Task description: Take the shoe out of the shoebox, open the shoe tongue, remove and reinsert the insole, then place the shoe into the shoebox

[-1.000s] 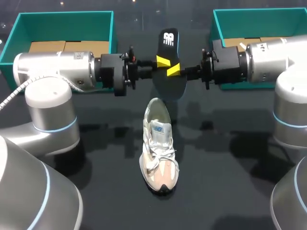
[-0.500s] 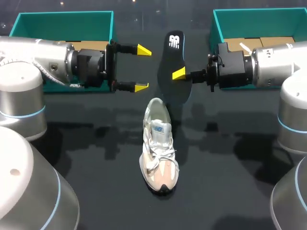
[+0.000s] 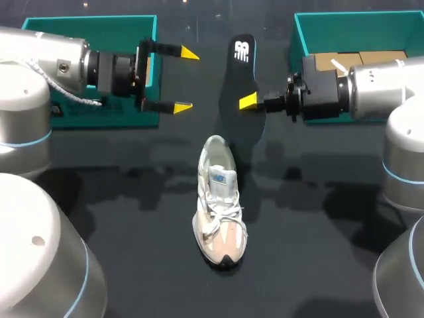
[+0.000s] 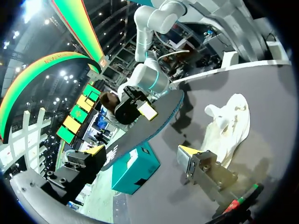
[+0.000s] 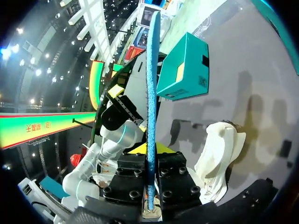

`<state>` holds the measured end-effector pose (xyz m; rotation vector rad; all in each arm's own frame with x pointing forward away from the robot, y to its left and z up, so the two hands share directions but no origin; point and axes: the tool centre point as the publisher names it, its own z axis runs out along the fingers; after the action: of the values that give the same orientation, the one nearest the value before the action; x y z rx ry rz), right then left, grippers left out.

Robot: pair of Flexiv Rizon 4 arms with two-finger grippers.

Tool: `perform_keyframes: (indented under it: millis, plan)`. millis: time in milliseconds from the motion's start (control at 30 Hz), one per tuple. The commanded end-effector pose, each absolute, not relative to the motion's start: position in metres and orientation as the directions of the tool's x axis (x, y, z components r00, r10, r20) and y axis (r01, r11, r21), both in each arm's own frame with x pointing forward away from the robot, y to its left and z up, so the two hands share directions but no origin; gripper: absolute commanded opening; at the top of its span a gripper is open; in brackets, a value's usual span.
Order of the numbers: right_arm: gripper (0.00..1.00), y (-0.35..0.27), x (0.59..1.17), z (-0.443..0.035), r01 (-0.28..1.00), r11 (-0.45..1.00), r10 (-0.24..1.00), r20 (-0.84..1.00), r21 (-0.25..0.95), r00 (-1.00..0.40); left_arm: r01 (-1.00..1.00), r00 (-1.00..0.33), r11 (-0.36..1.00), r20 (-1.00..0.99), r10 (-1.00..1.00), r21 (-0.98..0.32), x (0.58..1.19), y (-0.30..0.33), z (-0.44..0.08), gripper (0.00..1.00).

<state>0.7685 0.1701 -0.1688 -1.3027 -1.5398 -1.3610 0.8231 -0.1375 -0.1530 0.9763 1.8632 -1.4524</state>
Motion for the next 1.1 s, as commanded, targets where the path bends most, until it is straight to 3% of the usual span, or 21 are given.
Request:
perform_keyframes:
  millis: [33,433,567,733,833,1100]
  plan:
    - [0.0,0.175,0.772,-0.171,0.961,-0.053,0.234,0.939,0.271,-0.252,0.747,-0.664,0.391,-0.615,0.424,-0.537,0.82,-0.132,-0.143,1.0]
    - [0.0,0.175,0.772,-0.171,0.961,-0.053,0.234,0.939,0.271,-0.252,0.747,-0.664,0.391,-0.615,0.424,-0.537,0.82,-0.132,-0.143,1.0]
    - [0.0,0.172,0.78,-0.175,0.952,-0.079,0.262,0.928,0.295,-0.266,0.635,-0.772,0.569,-0.458,0.441,-0.522,0.812,-0.134,-0.157,1.0]
    - [0.0,0.17,0.79,-0.178,0.936,-0.088,0.299,0.905,0.341,-0.301,0.519,-0.855,0.67,-0.324,0.405,-0.531,0.798,-0.123,-0.176,1.0]
    - [0.0,0.17,0.795,-0.185,0.902,-0.125,0.371,0.863,0.414,-0.344,0.494,-0.869,0.73,-0.245,0.429,-0.473,0.794,-0.121,-0.192,1.0]
    - [0.0,0.17,0.795,-0.185,0.902,-0.125,0.371,0.863,0.414,-0.344,0.494,-0.869,0.73,-0.245,0.429,-0.473,0.794,-0.121,-0.192,1.0]
